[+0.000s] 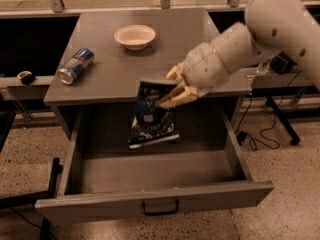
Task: Place blue chip bag into top drawer
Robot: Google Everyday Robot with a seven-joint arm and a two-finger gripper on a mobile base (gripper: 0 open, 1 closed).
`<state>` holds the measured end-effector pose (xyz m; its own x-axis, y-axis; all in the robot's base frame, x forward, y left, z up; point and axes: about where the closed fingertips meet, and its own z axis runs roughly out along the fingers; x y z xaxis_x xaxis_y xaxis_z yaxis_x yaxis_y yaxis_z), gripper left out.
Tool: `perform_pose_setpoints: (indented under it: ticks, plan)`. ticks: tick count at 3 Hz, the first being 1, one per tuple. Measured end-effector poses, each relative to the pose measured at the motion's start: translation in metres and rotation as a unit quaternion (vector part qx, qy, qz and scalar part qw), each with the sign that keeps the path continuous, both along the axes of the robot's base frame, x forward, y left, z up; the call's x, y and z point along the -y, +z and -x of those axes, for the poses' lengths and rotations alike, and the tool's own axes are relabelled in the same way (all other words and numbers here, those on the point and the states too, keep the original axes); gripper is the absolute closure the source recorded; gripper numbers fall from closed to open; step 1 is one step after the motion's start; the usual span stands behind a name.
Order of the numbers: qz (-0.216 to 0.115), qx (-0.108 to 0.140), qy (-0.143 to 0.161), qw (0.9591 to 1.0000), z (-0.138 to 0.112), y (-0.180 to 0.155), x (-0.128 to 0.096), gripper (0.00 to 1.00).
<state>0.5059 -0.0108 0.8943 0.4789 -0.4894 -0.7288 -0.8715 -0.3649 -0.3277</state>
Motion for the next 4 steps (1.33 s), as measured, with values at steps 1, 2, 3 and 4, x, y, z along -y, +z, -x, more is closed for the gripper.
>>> perform_pose_setpoints:
  ticks: [1,2,3,4]
  plan:
    - [0.014,-0.022,-0.009,0.9996,0.022,-0.072,0.005,1.00]
    - [0.024,-0.109,-0.041,0.9929,0.040,-0.152,0.010,1.00]
    - [0.052,-0.183,-0.109,0.9756,0.050,-0.208,0.019,1.00]
    - [0.055,-0.198,-0.122,0.9712,0.051,-0.210,0.017,0.81]
